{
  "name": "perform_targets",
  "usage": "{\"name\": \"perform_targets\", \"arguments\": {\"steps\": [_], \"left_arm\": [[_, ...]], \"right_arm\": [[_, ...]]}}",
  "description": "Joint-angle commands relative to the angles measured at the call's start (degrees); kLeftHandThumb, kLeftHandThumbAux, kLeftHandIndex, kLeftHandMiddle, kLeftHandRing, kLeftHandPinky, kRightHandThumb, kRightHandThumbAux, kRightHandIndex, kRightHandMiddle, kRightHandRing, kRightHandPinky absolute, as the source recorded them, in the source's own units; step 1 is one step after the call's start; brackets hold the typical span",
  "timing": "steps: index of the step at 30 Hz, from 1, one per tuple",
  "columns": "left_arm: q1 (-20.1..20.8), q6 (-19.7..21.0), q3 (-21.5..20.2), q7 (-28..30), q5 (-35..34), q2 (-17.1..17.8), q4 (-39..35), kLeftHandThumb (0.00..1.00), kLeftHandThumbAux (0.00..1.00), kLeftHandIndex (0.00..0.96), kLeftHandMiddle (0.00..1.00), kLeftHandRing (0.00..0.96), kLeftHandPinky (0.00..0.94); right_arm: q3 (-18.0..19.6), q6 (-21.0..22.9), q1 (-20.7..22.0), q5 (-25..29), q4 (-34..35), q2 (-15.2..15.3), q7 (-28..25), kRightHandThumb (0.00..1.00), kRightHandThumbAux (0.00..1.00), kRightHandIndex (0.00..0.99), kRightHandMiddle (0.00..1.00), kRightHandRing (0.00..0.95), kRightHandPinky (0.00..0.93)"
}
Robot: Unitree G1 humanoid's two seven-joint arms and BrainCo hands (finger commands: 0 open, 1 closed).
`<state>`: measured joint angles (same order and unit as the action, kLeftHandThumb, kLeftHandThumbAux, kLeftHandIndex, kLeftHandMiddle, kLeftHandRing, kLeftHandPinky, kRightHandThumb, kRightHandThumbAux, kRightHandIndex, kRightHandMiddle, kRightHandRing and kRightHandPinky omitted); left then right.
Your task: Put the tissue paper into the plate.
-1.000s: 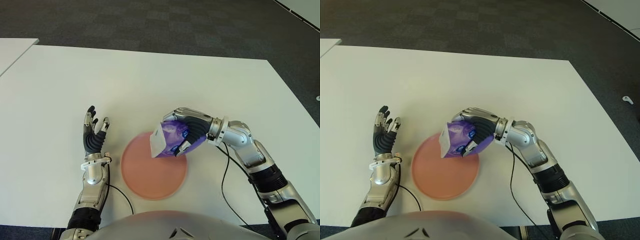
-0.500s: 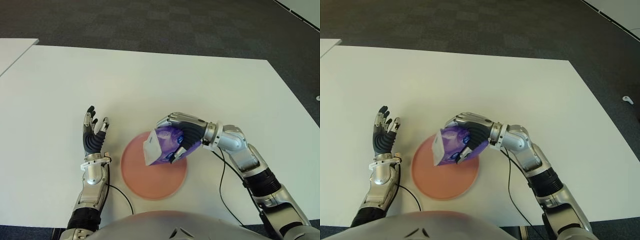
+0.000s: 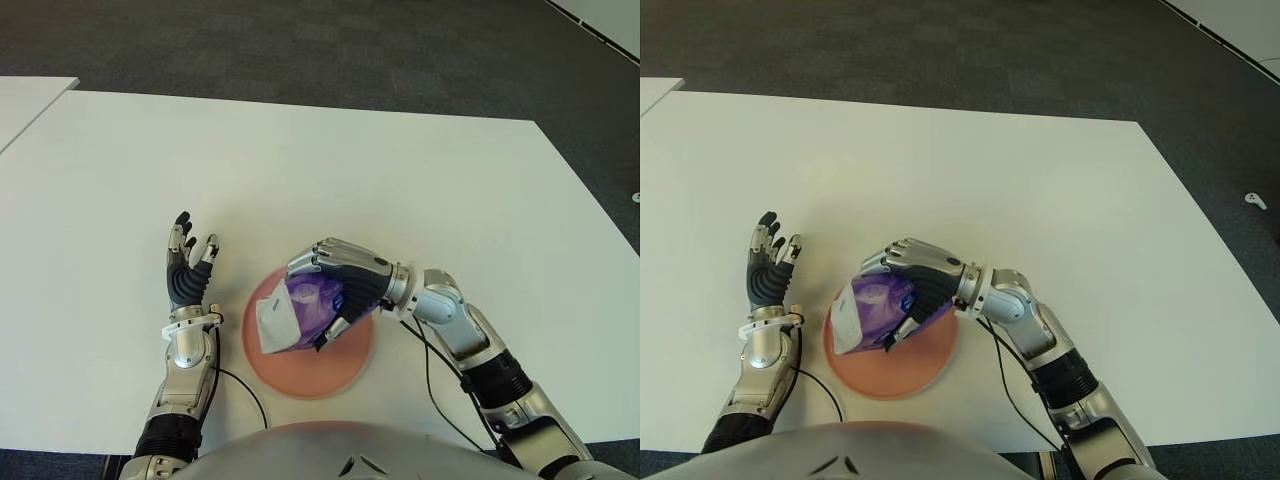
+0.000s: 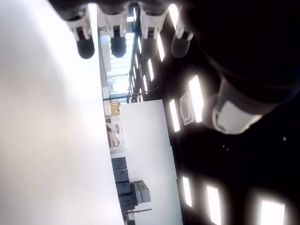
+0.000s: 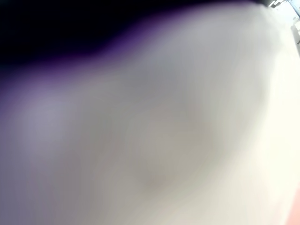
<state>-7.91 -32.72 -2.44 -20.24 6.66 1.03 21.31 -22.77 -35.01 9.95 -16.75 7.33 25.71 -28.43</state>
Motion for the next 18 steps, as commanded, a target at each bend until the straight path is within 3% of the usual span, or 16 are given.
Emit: {"name": "perform_targets", "arguments": {"steps": [1,11,18], "left_arm": [[-5.32,0.93,0.45,-0.11,1.90,-0.65,7.29,0.000,0.563,0.000,0.000,0.000,0.000],[-5.32,1.97,0.77,-0.22,2.02,-0.85,7.01,0.000,0.552,0.000,0.000,0.000,0.000],[-5.29,2.12,0.84,-0.39,2.12,-1.00,7.05,0.000,0.553,0.000,0.000,0.000,0.000]], "right_arm": [[-0.75,-2.80,0.50,-2.26,-1.43,-1.05,1.56,0.749,0.708,0.441,0.822,0.822,0.815],[-1.29,-3.96,1.63,-5.72,-2.98,-2.56,3.53,0.750,0.708,0.441,0.842,0.840,0.823],[-1.75,-2.43,1.66,-6.01,-3.64,-3.22,3.05,0.751,0.707,0.442,0.823,0.822,0.801]]}}
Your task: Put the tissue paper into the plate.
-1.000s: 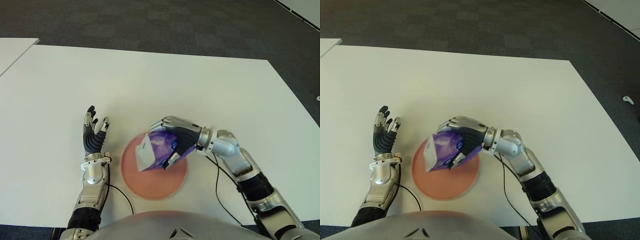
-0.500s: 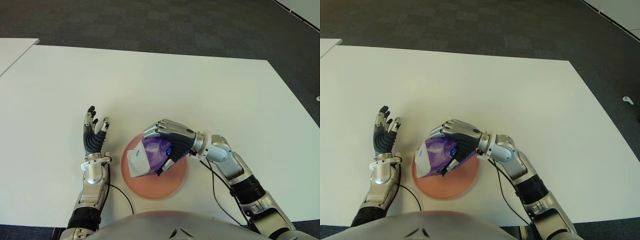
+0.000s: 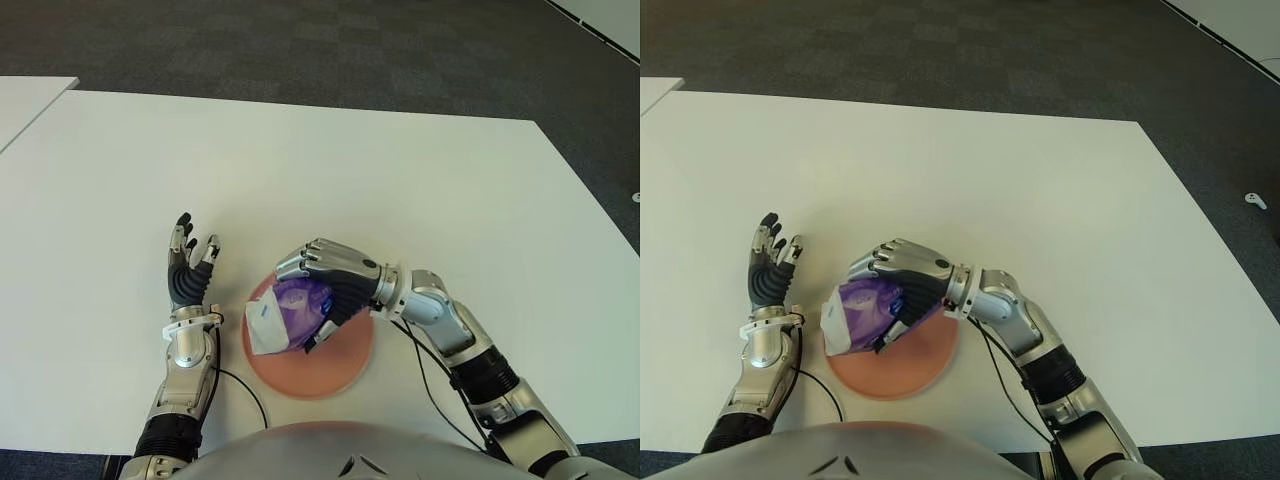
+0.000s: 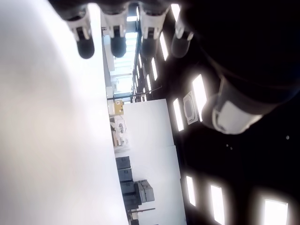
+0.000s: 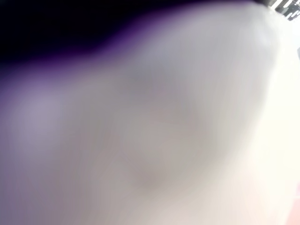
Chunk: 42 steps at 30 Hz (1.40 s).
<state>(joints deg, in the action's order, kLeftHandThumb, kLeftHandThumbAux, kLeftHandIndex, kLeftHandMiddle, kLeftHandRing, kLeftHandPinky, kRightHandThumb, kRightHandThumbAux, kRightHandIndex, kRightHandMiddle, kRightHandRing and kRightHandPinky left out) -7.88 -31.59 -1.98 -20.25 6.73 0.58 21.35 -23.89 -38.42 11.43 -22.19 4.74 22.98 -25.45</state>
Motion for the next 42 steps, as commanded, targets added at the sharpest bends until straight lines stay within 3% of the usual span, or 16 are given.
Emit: {"name": "perform_targets", "arguments": {"steps": [1,16,25,30,31,32,34,38,42], "left_arm": [[-5.31,0.97,0.38,-0.43,2.06,-0.57,7.04,0.000,0.554,0.000,0.000,0.000,0.000],[-5.60,0.10,0.26,-0.23,1.90,-0.43,7.34,0.000,0.528,0.000,0.000,0.000,0.000],[-5.94,-0.53,0.11,-0.19,1.85,-0.22,7.45,0.000,0.533,0.000,0.000,0.000,0.000],[-5.91,-0.51,-0.11,-0.09,1.63,-0.05,7.51,0.000,0.527,0.000,0.000,0.000,0.000],[-5.89,-0.49,-0.18,-0.02,1.52,-0.04,7.49,0.000,0.527,0.000,0.000,0.000,0.000],[-5.89,-0.48,-0.23,0.05,1.43,-0.02,7.46,0.000,0.526,0.000,0.000,0.000,0.000],[-5.91,-0.51,-0.29,0.20,1.27,0.00,7.38,0.000,0.524,0.000,0.000,0.000,0.000],[-6.00,-0.45,-0.31,0.13,1.47,0.16,7.07,0.000,0.519,0.000,0.000,0.000,0.000],[-6.04,-0.20,-0.22,-0.29,2.07,0.45,7.10,0.000,0.512,0.000,0.000,0.000,0.000]], "right_arm": [[-0.66,1.07,0.17,-0.58,-1.14,-0.57,0.05,0.751,0.707,0.442,0.821,0.820,0.800],[-0.49,7.65,-0.51,-0.05,-0.31,-1.24,-1.16,0.751,0.707,0.442,0.793,0.794,0.786],[0.12,7.65,-0.94,-1.59,-2.25,-1.45,1.46,0.745,0.706,0.440,0.784,0.790,0.784],[0.07,6.36,0.35,-2.47,-3.03,-0.02,1.27,0.713,0.704,0.432,0.697,0.677,0.611],[0.09,5.58,0.84,-3.02,-2.86,1.32,0.52,0.659,0.658,0.416,0.621,0.593,0.536],[0.11,5.05,1.17,-3.42,-2.70,2.25,-0.02,0.560,0.584,0.364,0.476,0.432,0.383],[0.11,4.72,1.32,-4.30,-1.44,3.92,-1.23,0.429,0.498,0.254,0.265,0.210,0.182],[-0.93,5.72,1.99,-6.58,-0.04,5.90,-3.92,0.304,0.418,0.077,0.073,0.055,0.047],[-1.30,5.17,2.03,-8.75,0.37,7.10,-4.19,0.231,0.364,0.016,0.015,0.011,0.009]]}}
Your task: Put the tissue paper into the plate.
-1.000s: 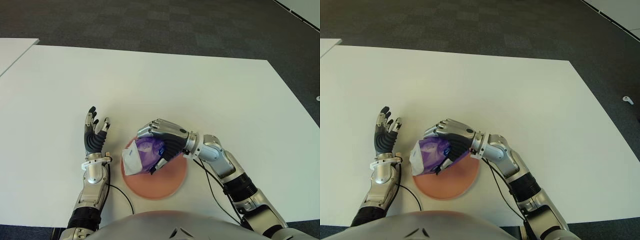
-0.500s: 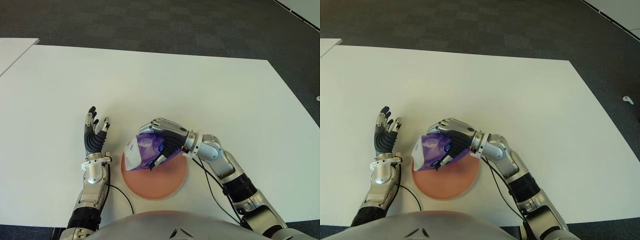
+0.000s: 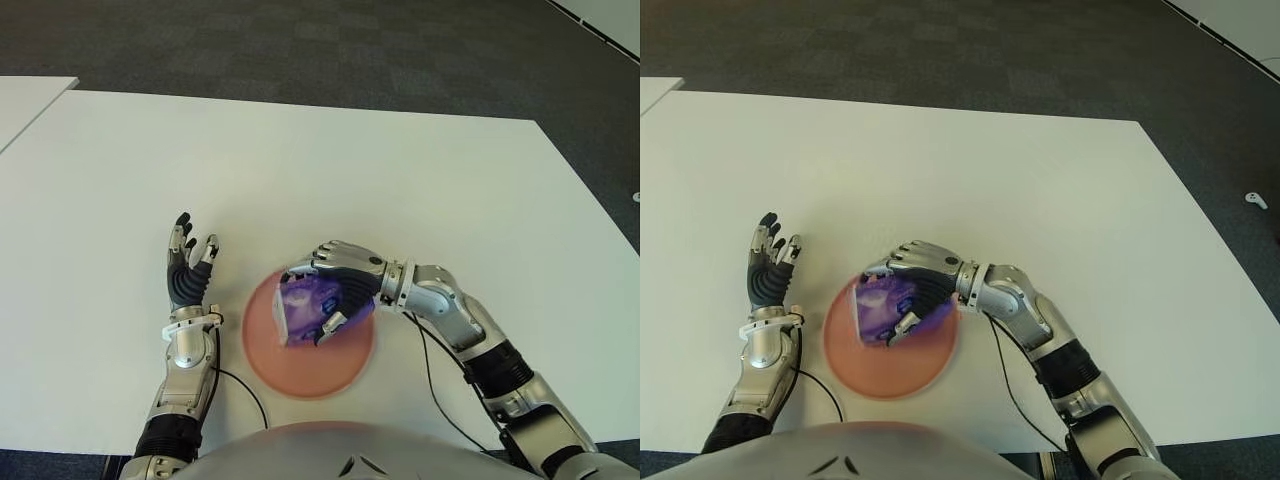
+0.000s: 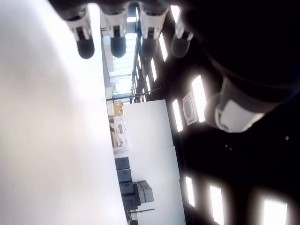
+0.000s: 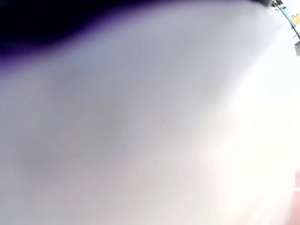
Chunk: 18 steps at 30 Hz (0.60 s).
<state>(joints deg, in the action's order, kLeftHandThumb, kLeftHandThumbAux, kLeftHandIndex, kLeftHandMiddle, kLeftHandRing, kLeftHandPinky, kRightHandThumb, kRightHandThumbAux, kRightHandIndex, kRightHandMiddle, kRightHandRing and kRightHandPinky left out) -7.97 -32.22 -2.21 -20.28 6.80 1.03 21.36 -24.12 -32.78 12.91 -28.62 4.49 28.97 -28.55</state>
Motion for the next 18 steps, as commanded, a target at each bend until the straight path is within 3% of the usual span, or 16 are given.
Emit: {"name": "perform_targets", "arguments": {"steps": [1,10,18], "left_arm": [[-5.95,0.44,0.01,-0.34,2.12,0.08,7.12,0.000,0.512,0.000,0.000,0.000,0.000],[-5.54,0.16,-0.08,-0.23,2.12,0.60,7.60,0.000,0.528,0.000,0.000,0.000,0.000],[-5.37,0.03,0.02,-0.07,2.03,0.72,7.84,0.000,0.518,0.000,0.000,0.000,0.000]], "right_arm": [[-1.21,-1.05,0.73,-3.11,0.48,1.32,-0.73,0.211,0.348,0.010,0.009,0.007,0.006],[-1.80,-4.10,1.86,-5.83,-0.80,2.09,1.03,0.151,0.285,0.000,0.000,0.000,0.000],[-1.71,-6.67,2.29,-4.98,-2.58,2.22,2.03,0.147,0.241,0.000,0.000,0.000,0.000]]}}
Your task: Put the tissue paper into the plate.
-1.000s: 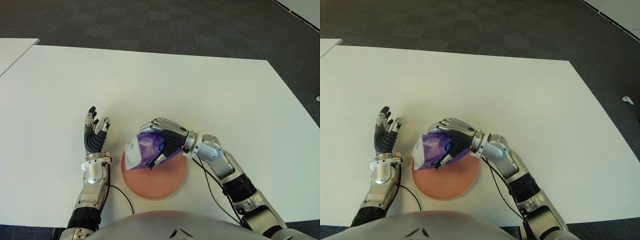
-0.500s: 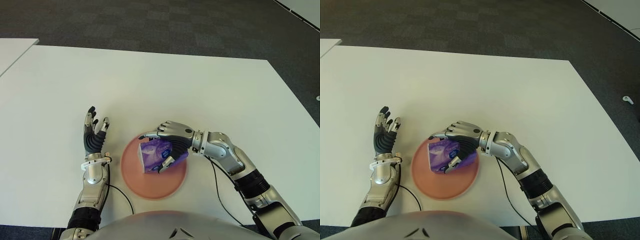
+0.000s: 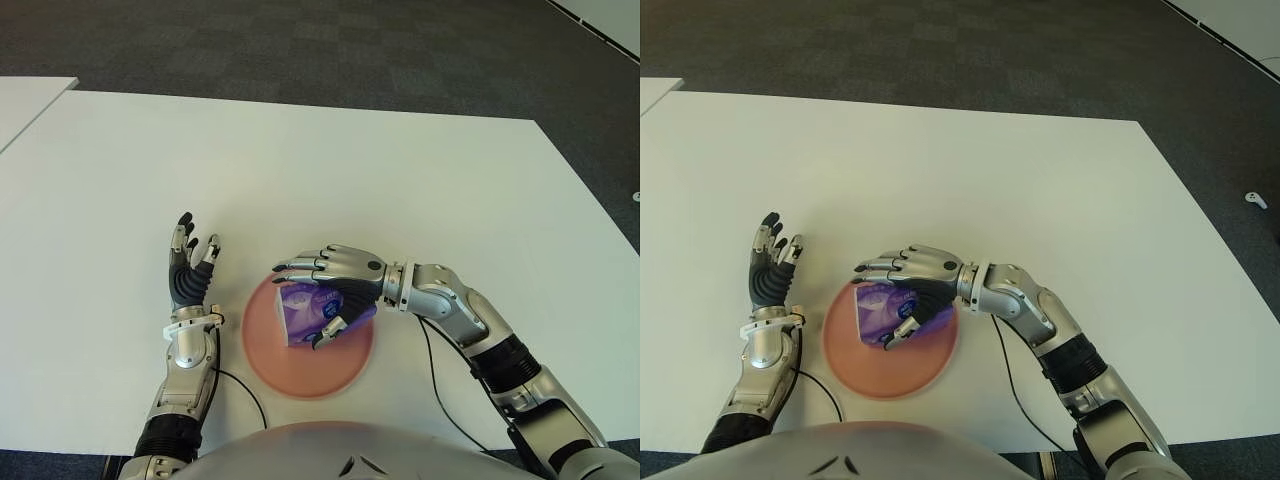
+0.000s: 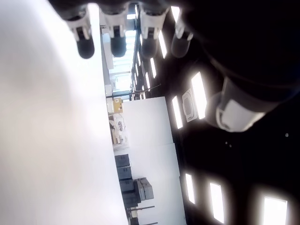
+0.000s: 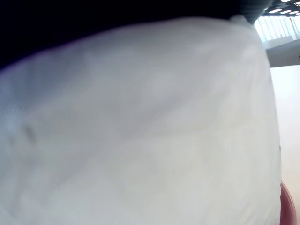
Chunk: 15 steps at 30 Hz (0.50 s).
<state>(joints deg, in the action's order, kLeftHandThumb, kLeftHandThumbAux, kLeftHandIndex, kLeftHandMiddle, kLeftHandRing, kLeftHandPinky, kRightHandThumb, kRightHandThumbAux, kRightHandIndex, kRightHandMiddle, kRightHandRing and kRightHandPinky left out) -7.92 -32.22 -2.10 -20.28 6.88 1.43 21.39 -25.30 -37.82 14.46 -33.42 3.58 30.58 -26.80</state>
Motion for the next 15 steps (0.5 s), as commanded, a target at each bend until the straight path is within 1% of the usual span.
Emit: {"name": "perform_targets", "arguments": {"steps": [1,8,15], "left_arm": [[-5.42,0.07,-0.08,-0.04,1.92,0.31,7.81,0.000,0.516,0.000,0.000,0.000,0.000],[-5.34,0.53,-0.26,0.39,1.44,0.42,7.69,0.000,0.512,0.000,0.000,0.000,0.000],[-5.28,0.05,-0.42,0.59,1.08,0.47,7.68,0.000,0.518,0.000,0.000,0.000,0.000]], "right_arm": [[-0.48,-2.15,0.82,-0.02,-1.97,0.54,0.60,0.148,0.238,0.000,0.000,0.000,0.000],[-0.17,-4.93,1.40,0.07,-3.82,-0.11,2.97,0.163,0.197,0.000,0.000,0.000,0.000],[0.38,-5.68,2.00,-0.67,-4.63,-0.44,5.15,0.173,0.191,0.000,0.000,0.000,0.000]]}}
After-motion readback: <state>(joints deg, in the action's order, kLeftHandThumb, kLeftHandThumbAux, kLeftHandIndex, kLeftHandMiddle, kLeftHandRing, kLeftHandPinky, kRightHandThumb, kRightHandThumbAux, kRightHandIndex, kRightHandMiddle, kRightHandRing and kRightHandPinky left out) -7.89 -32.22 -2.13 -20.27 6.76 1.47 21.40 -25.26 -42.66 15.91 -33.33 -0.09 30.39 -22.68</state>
